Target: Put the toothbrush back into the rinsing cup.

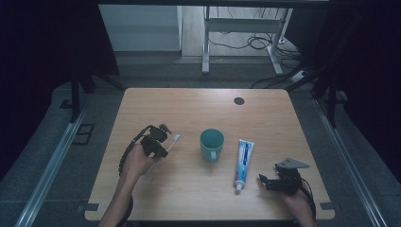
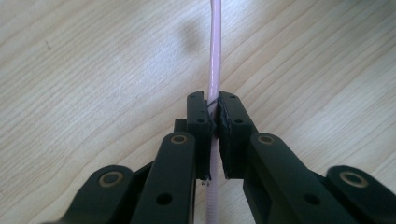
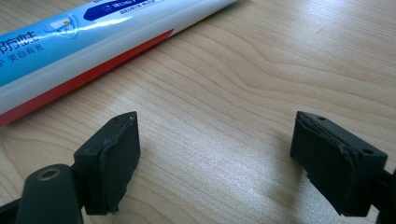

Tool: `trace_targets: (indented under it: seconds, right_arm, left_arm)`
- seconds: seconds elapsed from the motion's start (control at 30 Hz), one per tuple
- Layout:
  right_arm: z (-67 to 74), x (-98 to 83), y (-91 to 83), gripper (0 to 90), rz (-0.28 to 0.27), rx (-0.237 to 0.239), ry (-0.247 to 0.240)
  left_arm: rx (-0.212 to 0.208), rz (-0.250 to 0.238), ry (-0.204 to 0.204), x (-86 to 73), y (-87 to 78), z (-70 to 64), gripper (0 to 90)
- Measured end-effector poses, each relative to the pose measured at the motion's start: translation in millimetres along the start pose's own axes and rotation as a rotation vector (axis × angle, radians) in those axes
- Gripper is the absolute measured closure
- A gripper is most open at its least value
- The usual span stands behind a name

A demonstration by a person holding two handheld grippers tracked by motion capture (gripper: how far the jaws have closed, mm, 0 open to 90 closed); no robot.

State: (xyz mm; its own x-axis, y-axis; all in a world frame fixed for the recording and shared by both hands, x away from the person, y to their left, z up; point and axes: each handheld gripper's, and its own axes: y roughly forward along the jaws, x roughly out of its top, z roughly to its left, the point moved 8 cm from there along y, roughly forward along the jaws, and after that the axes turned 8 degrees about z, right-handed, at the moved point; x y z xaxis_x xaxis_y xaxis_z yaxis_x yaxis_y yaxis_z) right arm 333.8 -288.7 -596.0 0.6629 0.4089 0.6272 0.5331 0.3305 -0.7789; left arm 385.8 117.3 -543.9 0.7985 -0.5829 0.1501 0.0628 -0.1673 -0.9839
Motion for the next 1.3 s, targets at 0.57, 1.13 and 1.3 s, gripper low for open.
trace_targets:
  seconds: [0.57, 1.13, 1.3]
  right_arm:
    - [-0.1, 0.2, 0.1, 15.5, -0.001, -0.001, 0.000]
    - [-0.1, 0.1, 0.1, 15.5, -0.001, -0.001, -0.001]
    - [0.0, 0.1, 0.0, 15.5, -0.001, -0.001, 0.001]
  left_arm:
    - [-0.011, -0.153, 0.082, 20.3, -30.2, -22.4, 84.0]
    - [-0.025, -0.314, 0.152, 37.7, -56.0, -40.1, 84.0]
    - [-0.023, -0.351, 0.169, 42.8, -62.3, -44.3, 84.0]
